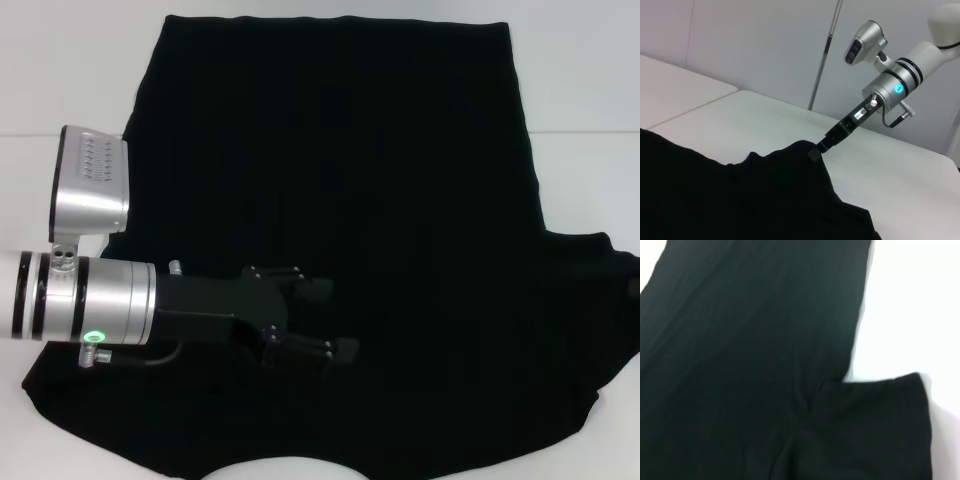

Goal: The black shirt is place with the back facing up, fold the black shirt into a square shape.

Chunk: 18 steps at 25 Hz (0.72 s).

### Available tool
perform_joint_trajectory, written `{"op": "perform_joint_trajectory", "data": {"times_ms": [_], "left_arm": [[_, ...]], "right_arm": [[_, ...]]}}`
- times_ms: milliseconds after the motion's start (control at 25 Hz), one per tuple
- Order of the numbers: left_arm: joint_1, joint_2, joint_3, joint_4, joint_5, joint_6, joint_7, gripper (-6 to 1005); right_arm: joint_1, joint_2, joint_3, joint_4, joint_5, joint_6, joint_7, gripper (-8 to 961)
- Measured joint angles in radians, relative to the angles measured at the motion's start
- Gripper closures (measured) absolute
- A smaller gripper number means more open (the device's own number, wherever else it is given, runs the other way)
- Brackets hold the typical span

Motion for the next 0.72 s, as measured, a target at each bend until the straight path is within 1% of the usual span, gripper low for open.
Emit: {"op": "perform_joint_trajectory", "data": {"times_ms": [160,440,640,720], "left_arm": [[-0.007,-0.002,0.002,0.001,-0.003,-0.001,-0.018,79],[-0.012,-0.005,0.001,-0.001,-0.003,-0.001,-0.036,79],[-0.012,-0.012,-0.003,-0.002,-0.004,-0.002,-0.037,79],[-0.013,-0.012,-0.003,-0.002,-0.004,-0.002,-0.038,79]], "right_arm": [[0.003,-0.001,0.022,0.0,0.008,0.026,-0.05,933],[0.021,-0.007,0.016,0.001,0.038,0.04,-0.091,932],[0.05,-0.008,0.006,-0.007,0.039,-0.007,-0.093,921],[0.071,-0.004,-0.008,-0.007,0.039,-0.037,-0.094,916]]}}
